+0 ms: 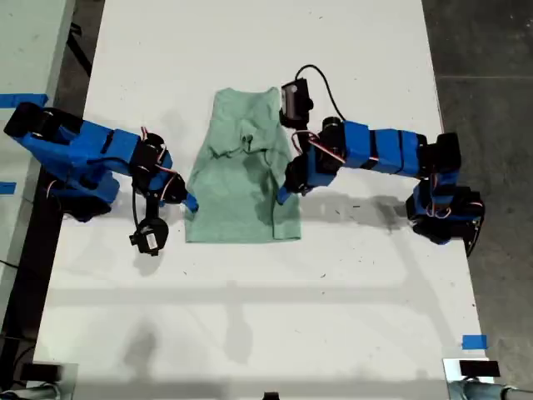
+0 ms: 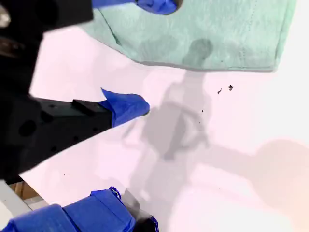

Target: Fold tshirt

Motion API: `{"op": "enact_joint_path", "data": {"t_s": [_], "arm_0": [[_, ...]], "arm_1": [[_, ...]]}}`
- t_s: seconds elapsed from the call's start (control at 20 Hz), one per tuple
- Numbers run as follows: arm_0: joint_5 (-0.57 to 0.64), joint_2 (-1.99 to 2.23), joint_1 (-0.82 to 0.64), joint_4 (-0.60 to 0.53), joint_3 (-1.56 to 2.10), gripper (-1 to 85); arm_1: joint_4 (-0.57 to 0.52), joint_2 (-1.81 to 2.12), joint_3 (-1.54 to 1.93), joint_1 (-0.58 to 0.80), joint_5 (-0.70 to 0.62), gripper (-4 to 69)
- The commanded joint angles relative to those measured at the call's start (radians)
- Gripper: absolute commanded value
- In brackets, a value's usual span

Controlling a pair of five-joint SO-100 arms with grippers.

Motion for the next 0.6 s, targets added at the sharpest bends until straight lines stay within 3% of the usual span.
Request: {"op": "enact_joint_path", "data": {"t_s": [0.0,0.55], "arm_0": [[0.009,0.008,-0.006,-0.006,-0.052,29.5],[-0.005,-0.245,0.025,-0.302,-0.029,28.6]], "arm_1": [[-0.003,0.080,-0.009,0.015,-0.015,22.8],[-0.006,0.074,0.000,0.000,-0.003,22.5]]}}
